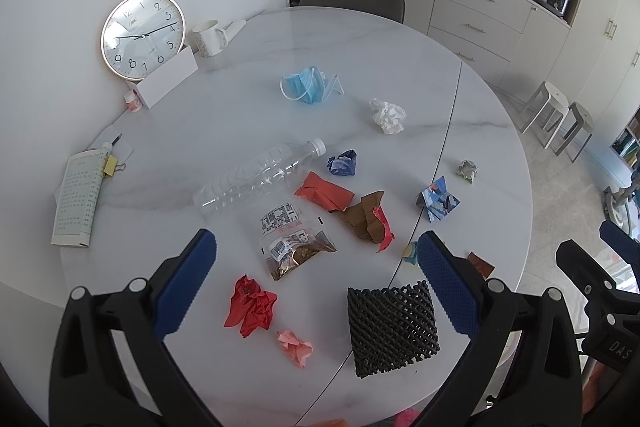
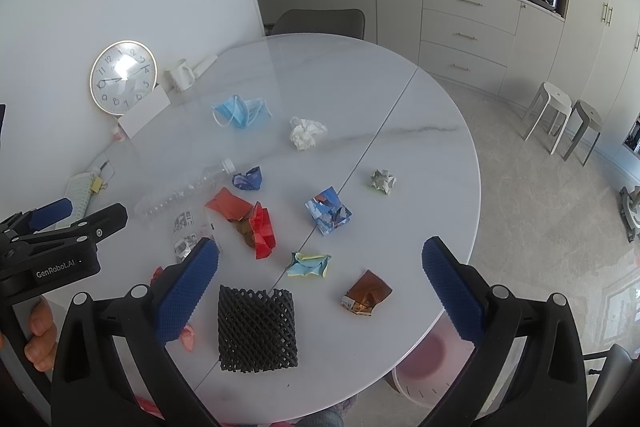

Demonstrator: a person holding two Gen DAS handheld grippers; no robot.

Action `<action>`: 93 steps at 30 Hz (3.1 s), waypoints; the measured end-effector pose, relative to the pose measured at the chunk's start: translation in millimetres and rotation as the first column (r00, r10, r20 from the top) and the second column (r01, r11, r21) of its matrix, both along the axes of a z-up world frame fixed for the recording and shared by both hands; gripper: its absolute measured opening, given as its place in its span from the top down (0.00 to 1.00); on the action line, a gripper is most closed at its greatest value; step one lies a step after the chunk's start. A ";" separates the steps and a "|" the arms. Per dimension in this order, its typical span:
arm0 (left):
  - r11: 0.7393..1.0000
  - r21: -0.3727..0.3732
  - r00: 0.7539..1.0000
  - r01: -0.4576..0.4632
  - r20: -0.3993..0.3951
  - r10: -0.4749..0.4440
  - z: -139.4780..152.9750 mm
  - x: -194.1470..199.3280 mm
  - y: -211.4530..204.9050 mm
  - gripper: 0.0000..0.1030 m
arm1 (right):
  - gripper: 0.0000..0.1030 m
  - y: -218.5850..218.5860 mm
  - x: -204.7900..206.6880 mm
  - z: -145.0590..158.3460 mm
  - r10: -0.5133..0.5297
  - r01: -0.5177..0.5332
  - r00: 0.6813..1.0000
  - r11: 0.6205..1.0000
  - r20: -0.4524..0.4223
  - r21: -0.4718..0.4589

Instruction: Collect trash

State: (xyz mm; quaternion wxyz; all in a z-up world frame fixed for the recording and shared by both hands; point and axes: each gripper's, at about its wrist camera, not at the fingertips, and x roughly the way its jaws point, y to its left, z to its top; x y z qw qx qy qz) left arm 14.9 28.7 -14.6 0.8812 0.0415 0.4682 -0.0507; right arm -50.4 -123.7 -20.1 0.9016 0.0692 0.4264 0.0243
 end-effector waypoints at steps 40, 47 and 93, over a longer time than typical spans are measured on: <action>0.977 -0.029 0.955 0.213 -0.203 -0.214 -151.2 12.9 110.0 0.06 | 0.02 75.9 -4.0 -147.0 0.069 -0.050 0.967 0.995 -0.245 0.082; 0.954 -0.030 0.917 0.298 -0.270 -0.295 -186.9 26.8 102.8 0.09 | 0.02 99.1 2.8 -181.4 0.023 -0.014 0.946 0.999 -0.324 0.028; 0.700 -0.219 0.670 0.680 -0.203 -0.714 -126.5 -116.6 -257.4 0.72 | 0.22 -239.2 -90.5 -253.7 -0.228 0.263 0.892 0.964 -0.389 0.037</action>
